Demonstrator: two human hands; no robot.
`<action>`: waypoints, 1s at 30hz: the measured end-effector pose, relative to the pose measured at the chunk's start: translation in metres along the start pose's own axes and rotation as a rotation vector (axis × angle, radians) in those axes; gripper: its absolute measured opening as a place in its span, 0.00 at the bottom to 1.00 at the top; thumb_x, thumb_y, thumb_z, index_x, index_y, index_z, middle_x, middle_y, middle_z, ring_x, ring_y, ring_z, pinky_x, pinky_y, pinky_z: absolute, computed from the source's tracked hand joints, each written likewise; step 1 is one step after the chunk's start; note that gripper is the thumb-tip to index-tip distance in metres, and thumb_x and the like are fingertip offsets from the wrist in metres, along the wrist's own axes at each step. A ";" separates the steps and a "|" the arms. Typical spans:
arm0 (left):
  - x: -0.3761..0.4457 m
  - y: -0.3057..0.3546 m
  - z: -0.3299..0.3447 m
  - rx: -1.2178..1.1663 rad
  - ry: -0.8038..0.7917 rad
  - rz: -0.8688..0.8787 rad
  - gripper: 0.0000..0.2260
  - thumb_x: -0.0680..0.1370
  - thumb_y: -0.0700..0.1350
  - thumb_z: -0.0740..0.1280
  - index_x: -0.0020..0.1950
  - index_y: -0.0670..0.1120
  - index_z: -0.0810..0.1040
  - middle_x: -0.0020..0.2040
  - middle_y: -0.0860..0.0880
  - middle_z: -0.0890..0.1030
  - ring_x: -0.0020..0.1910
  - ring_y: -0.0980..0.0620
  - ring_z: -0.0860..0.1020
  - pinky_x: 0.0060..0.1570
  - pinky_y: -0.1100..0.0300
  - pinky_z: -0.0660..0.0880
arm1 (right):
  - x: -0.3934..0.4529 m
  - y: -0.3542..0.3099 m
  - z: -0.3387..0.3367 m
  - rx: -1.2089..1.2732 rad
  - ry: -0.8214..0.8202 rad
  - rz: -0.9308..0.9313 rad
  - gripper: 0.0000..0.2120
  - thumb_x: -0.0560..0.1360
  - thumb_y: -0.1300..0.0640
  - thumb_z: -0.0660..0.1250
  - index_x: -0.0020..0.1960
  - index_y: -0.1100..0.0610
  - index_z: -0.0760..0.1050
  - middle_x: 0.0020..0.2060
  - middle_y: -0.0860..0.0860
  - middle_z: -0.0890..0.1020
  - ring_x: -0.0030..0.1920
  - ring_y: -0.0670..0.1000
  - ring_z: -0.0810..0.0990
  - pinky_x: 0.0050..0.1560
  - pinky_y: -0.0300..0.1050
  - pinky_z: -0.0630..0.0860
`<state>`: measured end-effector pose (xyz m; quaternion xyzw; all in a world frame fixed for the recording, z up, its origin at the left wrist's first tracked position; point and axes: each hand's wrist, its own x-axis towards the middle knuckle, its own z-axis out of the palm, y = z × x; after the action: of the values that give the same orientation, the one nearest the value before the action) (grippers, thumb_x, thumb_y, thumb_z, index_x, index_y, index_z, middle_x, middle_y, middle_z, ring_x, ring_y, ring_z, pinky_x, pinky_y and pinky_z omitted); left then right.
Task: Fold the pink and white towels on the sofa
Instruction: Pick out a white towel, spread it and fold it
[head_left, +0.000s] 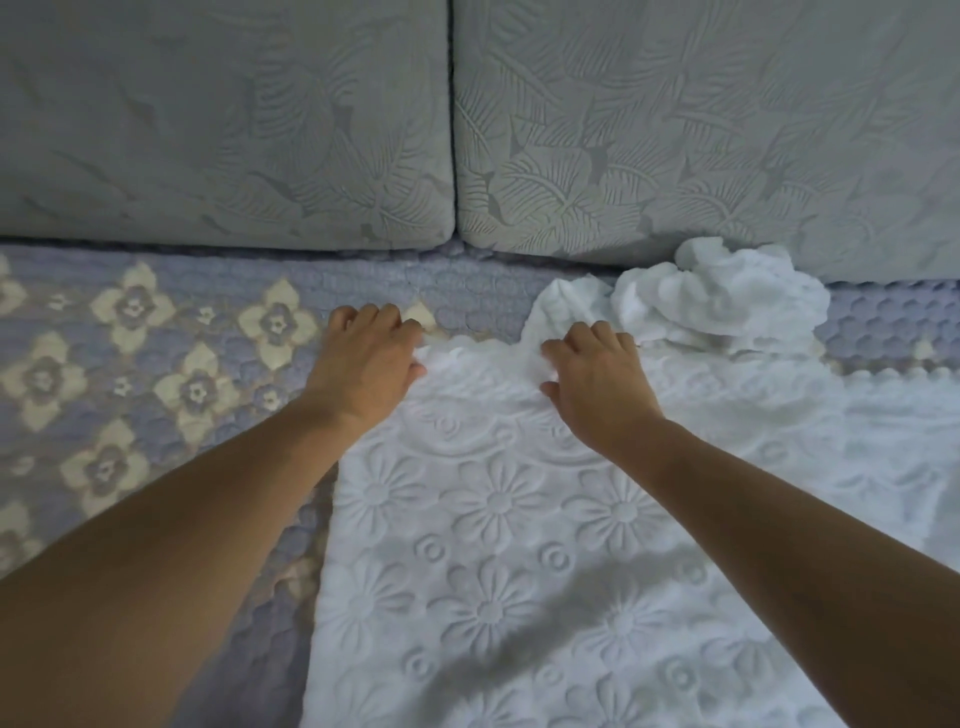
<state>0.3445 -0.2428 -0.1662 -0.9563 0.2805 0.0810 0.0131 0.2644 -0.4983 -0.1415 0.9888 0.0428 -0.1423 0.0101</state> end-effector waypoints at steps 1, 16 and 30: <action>-0.001 -0.004 0.000 -0.009 -0.012 -0.009 0.15 0.76 0.55 0.70 0.56 0.47 0.79 0.51 0.46 0.78 0.52 0.43 0.75 0.57 0.47 0.65 | 0.001 0.000 0.000 -0.009 -0.006 0.000 0.19 0.79 0.44 0.65 0.65 0.53 0.74 0.56 0.52 0.77 0.58 0.56 0.72 0.61 0.53 0.69; -0.004 -0.021 -0.005 -0.226 -0.126 -0.159 0.11 0.75 0.52 0.73 0.45 0.52 0.72 0.48 0.51 0.73 0.54 0.44 0.72 0.50 0.52 0.64 | -0.008 0.016 -0.004 0.284 0.129 0.004 0.06 0.76 0.59 0.72 0.52 0.60 0.79 0.41 0.53 0.82 0.42 0.56 0.81 0.47 0.54 0.76; 0.029 -0.007 0.007 -0.453 -0.169 -0.336 0.09 0.80 0.40 0.66 0.59 0.44 0.76 0.57 0.42 0.76 0.53 0.41 0.78 0.47 0.55 0.71 | 0.013 0.012 0.002 0.046 -0.017 0.213 0.09 0.82 0.52 0.61 0.53 0.57 0.73 0.43 0.52 0.81 0.42 0.56 0.81 0.49 0.51 0.74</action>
<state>0.3713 -0.2515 -0.1782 -0.9579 0.0908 0.2174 -0.1640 0.2768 -0.5088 -0.1470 0.9866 -0.0657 -0.1496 0.0028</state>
